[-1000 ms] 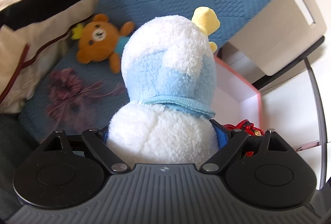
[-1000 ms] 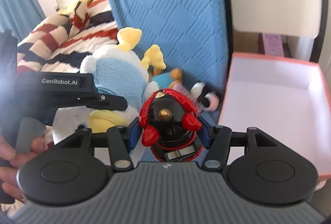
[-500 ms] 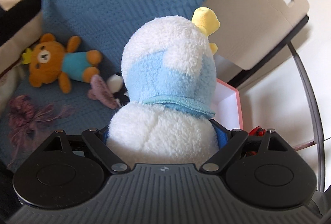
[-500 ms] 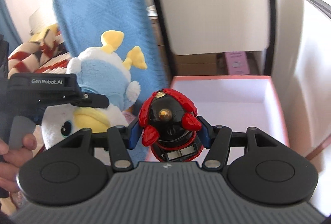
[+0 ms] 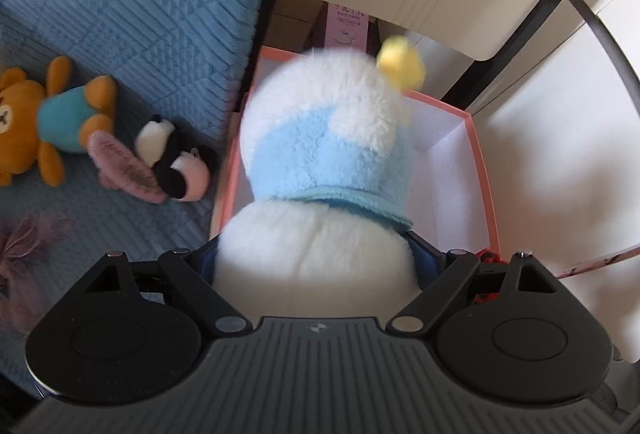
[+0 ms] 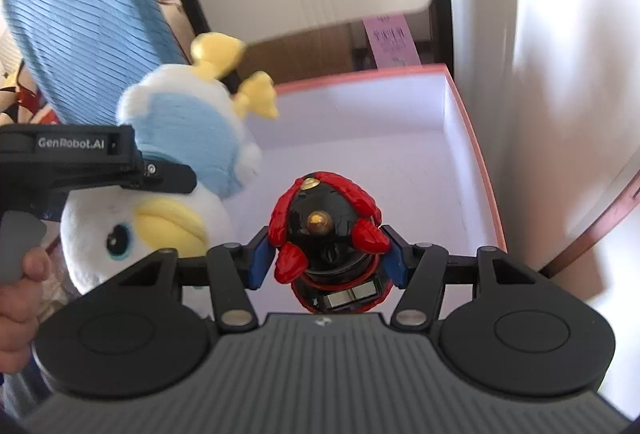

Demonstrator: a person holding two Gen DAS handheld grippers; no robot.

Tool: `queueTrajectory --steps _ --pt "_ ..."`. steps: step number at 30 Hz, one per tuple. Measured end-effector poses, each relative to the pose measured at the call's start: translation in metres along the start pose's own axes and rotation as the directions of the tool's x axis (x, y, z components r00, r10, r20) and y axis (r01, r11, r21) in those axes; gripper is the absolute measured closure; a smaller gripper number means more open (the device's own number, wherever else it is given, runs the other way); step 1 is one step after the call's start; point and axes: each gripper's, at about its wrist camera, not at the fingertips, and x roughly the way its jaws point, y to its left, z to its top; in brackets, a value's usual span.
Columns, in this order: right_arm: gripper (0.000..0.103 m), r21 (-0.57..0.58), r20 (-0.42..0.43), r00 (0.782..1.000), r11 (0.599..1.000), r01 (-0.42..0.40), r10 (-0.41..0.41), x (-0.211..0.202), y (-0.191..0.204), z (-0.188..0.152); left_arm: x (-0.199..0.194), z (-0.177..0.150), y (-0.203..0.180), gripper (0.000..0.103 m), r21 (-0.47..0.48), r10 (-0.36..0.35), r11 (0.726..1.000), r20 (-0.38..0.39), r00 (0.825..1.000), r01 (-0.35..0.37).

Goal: Organize objects
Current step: 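Lower the duck and figure into the box and open both tools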

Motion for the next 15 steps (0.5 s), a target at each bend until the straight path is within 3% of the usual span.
queueTrajectory --steps 7,15 --pt "0.044 0.013 -0.080 0.996 0.999 0.038 -0.036 0.040 -0.022 -0.012 0.038 0.009 -0.003 0.018 0.031 -0.035 0.999 -0.050 0.998 0.037" --pt "0.044 0.045 -0.154 0.987 0.997 0.064 -0.056 0.068 -0.040 -0.024 0.056 0.006 0.002 0.018 0.034 -0.015 0.999 -0.096 0.995 0.018"
